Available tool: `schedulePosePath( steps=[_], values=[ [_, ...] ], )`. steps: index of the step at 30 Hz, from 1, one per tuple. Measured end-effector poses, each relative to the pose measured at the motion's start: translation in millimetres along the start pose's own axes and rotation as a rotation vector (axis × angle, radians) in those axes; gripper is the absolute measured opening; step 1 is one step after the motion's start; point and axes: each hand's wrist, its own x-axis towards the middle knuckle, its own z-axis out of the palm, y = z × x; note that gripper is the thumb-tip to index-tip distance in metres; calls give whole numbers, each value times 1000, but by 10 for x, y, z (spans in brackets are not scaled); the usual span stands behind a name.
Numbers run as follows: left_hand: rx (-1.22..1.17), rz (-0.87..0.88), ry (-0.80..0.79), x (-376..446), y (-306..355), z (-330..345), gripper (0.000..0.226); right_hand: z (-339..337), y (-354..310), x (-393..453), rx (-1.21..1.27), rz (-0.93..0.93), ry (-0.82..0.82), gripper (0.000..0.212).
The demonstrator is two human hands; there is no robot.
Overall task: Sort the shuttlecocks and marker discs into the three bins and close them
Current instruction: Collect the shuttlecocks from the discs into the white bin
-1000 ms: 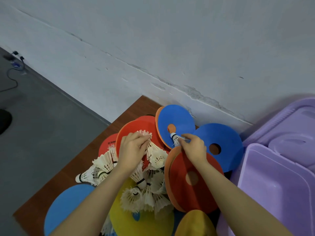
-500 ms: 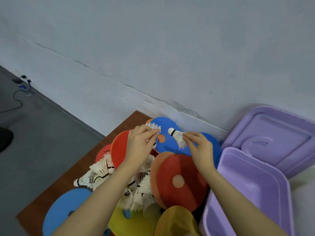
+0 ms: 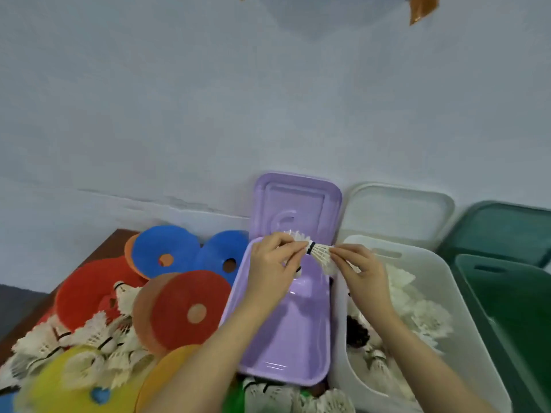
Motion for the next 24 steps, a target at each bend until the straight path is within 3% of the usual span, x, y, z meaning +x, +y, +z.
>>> schedulePosePath(
  steps=[8,12,16,18,21,24],
  values=[
    [-122,-15,-240,-347,712,1040,14,-1180,508,-443,-182,13,58,10],
    [-107,-38,-341,-613,786,1140,23,-1480,745,-628,-337,-29,-33,6],
    [-93,-137,-434,-823,802,1007,21,-1582,804,-788,-262,-25,-83,9],
    [140,-65,-575,-911,743,975,31,-1560,772,-863,-298,-20,-203,22],
    [528,-38,-834,-1053,740,940,48,-1472,761,-1026,-513,23,-540,39],
    [618,-56,-894,-1085,797,910,51,-1415,756,-1109,-540,83,-767,46]
  ],
)
